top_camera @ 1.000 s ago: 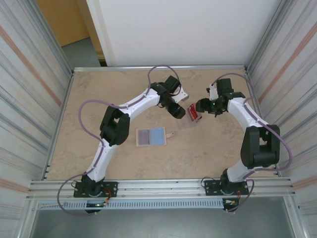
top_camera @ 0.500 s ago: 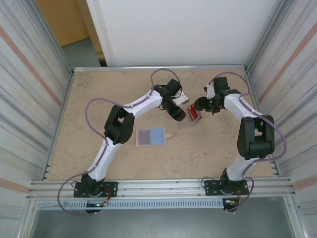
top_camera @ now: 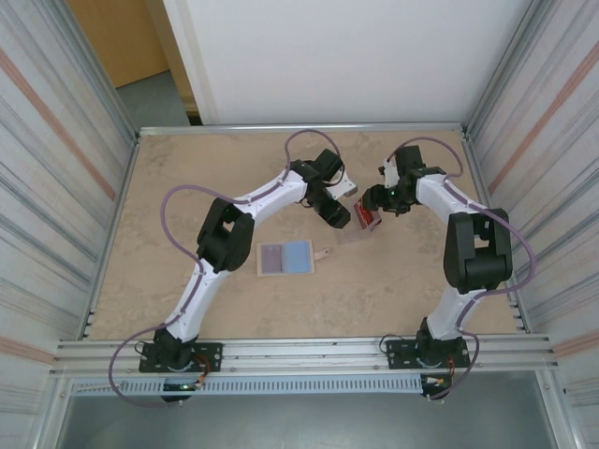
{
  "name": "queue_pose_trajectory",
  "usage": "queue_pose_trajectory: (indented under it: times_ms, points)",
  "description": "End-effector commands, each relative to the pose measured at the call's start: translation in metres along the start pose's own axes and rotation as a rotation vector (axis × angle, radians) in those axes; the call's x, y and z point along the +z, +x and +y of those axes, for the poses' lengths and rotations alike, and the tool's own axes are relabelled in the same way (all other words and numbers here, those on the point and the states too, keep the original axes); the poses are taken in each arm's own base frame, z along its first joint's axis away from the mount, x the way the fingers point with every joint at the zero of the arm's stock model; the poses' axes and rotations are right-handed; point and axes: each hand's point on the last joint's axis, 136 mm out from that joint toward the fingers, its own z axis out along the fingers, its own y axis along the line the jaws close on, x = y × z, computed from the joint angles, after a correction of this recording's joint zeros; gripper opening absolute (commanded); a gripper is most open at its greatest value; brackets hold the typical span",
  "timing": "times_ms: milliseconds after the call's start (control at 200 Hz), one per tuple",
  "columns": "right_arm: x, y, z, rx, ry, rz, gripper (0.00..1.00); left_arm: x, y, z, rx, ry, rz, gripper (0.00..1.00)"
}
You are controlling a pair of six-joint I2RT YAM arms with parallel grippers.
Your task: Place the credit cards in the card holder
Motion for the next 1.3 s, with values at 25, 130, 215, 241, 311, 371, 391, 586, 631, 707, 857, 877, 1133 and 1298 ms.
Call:
queue_pose_trajectory:
  times_ms: [25, 130, 215, 241, 311, 371, 391, 586, 631, 707, 857, 877, 1133, 1298]
  points:
    - [0.000, -0.002, 0.001, -0.048, 0.029, 0.007, 0.61, 0.012, 0.018, -0.002, -0.009, 0.008, 0.062, 0.73]
    - [0.002, 0.000, 0.000, -0.052, 0.038, 0.015, 0.61, 0.013, 0.019, -0.002, -0.009, 0.009, 0.066, 0.72]
    - [0.004, 0.002, -0.001, -0.058, 0.047, 0.021, 0.61, 0.013, 0.020, -0.002, -0.010, 0.009, 0.068, 0.72]
    - [0.004, 0.002, -0.001, -0.059, 0.049, 0.022, 0.61, 0.013, 0.020, -0.002, -0.010, 0.009, 0.067, 0.72]
    - [0.005, 0.004, -0.003, -0.062, 0.061, 0.031, 0.61, 0.012, 0.020, -0.002, -0.009, 0.008, 0.067, 0.72]
    - [0.007, 0.005, -0.004, -0.061, 0.068, 0.038, 0.61, 0.012, 0.020, -0.002, -0.009, 0.006, 0.066, 0.72]
    - [0.007, 0.005, -0.004, -0.062, 0.067, 0.039, 0.61, 0.012, 0.019, -0.002, -0.008, 0.005, 0.065, 0.72]
    - [0.010, 0.008, -0.005, -0.070, 0.079, 0.052, 0.61, 0.012, 0.020, -0.001, -0.010, 0.004, 0.066, 0.72]
    - [0.010, 0.009, -0.005, -0.071, 0.080, 0.053, 0.61, 0.011, 0.020, -0.002, -0.010, 0.005, 0.067, 0.72]
    - [0.010, 0.009, -0.005, -0.071, 0.082, 0.054, 0.61, 0.012, 0.021, -0.002, -0.009, 0.004, 0.068, 0.72]
    - [0.011, 0.010, -0.006, -0.072, 0.083, 0.059, 0.61, 0.013, 0.021, -0.002, -0.008, 0.002, 0.071, 0.72]
    - [0.011, 0.009, -0.005, -0.073, 0.084, 0.057, 0.61, 0.013, 0.021, -0.002, -0.008, 0.002, 0.071, 0.72]
    - [0.000, 0.005, -0.005, -0.083, 0.097, 0.034, 0.61, 0.013, 0.022, -0.002, -0.004, 0.002, 0.074, 0.72]
    - [-0.007, 0.002, -0.004, -0.085, 0.097, 0.017, 0.61, 0.013, 0.023, -0.002, -0.004, 0.001, 0.076, 0.72]
